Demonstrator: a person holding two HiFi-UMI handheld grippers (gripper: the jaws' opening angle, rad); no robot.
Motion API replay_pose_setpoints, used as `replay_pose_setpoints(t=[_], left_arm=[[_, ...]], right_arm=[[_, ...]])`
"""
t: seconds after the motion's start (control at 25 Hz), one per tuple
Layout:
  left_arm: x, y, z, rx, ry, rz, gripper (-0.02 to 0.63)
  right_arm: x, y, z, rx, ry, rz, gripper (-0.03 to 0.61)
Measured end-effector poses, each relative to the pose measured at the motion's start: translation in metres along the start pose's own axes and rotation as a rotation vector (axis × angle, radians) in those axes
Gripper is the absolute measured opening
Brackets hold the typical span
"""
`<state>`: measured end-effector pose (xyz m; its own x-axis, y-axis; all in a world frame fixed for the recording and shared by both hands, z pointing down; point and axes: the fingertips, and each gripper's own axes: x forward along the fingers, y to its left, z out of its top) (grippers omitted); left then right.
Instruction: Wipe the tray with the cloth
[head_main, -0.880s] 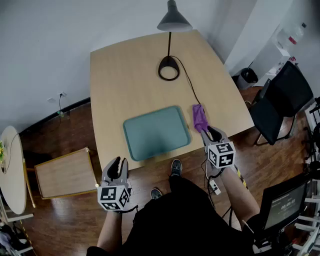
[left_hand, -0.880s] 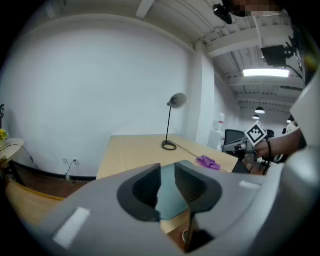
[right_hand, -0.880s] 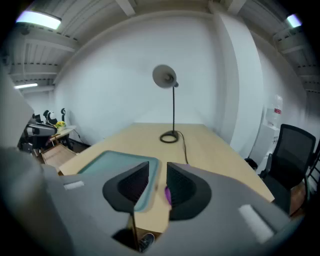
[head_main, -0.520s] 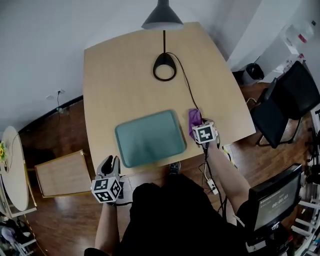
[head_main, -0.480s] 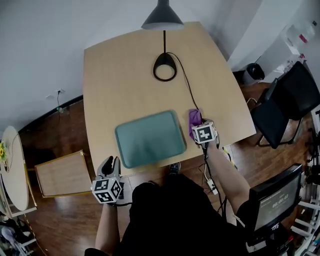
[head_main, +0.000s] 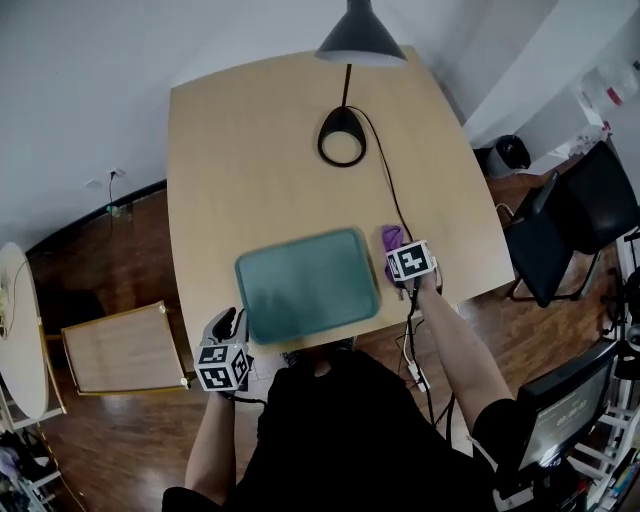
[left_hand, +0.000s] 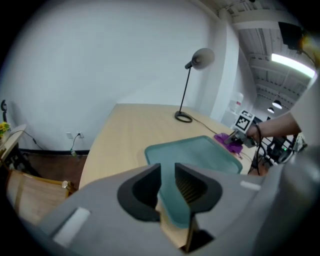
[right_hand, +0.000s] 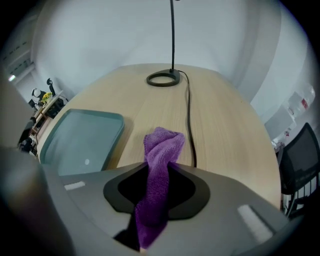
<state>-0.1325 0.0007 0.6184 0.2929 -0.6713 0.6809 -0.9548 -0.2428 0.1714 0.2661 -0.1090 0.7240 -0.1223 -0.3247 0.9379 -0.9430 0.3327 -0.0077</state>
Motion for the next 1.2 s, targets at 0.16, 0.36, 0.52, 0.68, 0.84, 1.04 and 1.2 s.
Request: replay_pose_setpoints(t=[0.16,0.36,0.52,0.68,0.84,1.04,1.2], left_arm=[[0.024,0.019,-0.023,-0.049,0.108,-0.019,0.15],[0.047,0.015,-0.051,-0.026,0.287,-0.057,0.172],[0.051,0.005,-0.072,-0.01,0.393,-0.077,0.136],[0.053,-0.001,-0.075,-0.09,0.384,-0.094,0.072],[0.058,-0.007,-0.081,-0.136,0.376,-0.173,0.072],[0.053,-0.006,-0.078,-0.102,0.381,-0.159,0.075],[0.052,-0.007,-0.076,-0.096,0.371,-0.165,0.077]], right_arm=[[-0.003,-0.013,-0.004,0.033,-0.029,-0.008,0.091],[-0.028,0.004,0.03,0.11,-0.208,0.06,0.091],[-0.037,0.051,0.066,0.06,-0.27,0.158,0.092],[-0.008,0.074,0.064,0.017,-0.157,0.131,0.092],[0.007,0.117,0.073,0.011,-0.114,0.153,0.093],[0.016,0.228,0.096,-0.127,-0.106,0.271,0.094],[0.021,0.304,0.107,-0.234,-0.084,0.33,0.094]])
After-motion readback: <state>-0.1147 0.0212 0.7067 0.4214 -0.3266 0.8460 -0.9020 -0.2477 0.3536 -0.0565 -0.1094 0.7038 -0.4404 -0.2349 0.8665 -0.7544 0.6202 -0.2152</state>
